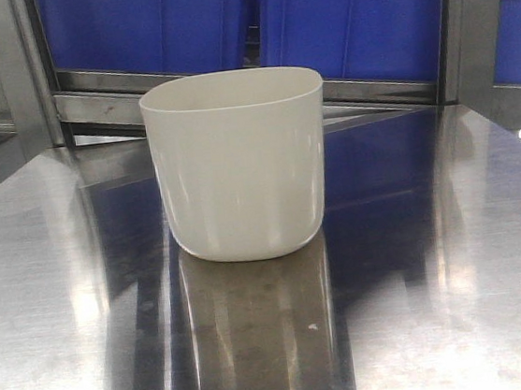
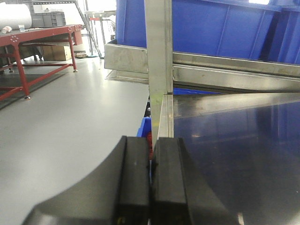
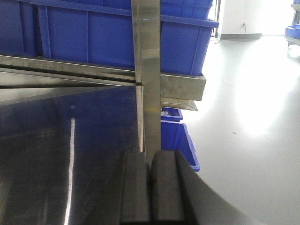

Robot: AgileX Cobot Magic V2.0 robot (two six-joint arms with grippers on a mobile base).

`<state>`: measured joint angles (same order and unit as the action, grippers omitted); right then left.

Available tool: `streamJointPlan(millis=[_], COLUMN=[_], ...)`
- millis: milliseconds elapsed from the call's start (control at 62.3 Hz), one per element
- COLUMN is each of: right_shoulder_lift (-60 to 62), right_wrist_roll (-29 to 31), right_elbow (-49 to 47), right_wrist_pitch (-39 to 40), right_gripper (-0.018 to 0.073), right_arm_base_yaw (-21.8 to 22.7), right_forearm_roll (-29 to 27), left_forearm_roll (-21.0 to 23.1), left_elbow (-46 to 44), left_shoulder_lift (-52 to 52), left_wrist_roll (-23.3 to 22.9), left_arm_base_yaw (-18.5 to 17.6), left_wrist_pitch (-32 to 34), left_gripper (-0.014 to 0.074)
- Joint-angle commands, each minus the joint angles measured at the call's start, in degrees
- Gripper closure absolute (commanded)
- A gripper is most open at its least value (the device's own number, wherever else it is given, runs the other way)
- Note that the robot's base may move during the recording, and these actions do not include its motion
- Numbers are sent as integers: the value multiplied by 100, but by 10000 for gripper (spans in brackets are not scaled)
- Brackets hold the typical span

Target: Move white bin to right shelf second layer

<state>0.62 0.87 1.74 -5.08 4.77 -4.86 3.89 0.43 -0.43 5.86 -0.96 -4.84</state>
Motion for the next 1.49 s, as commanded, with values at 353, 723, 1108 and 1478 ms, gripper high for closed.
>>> streamJointPlan(millis=[353, 723, 1108, 1478], right_shoulder_lift=[113, 113, 113, 113], right_wrist_roll=[13, 12, 12, 12], right_elbow=[-99, -99, -163, -917], right_wrist_pitch=[547, 317, 163, -592], right_gripper=[503, 503, 503, 503], right_arm_base_yaw=[-5, -5, -5, -5], right_forearm_roll=[-2, 27, 179, 387], left_forearm_roll=[35, 35, 35, 35], left_elbow=[211, 211, 211, 211], left_shoulder_lift=[-75, -75, -75, -75], left_wrist_roll=[-15, -15, -15, -15], left_arm_base_yaw=[-22, -22, -22, -22], left_wrist_pitch=[484, 484, 484, 484], left_gripper=[512, 512, 512, 512])
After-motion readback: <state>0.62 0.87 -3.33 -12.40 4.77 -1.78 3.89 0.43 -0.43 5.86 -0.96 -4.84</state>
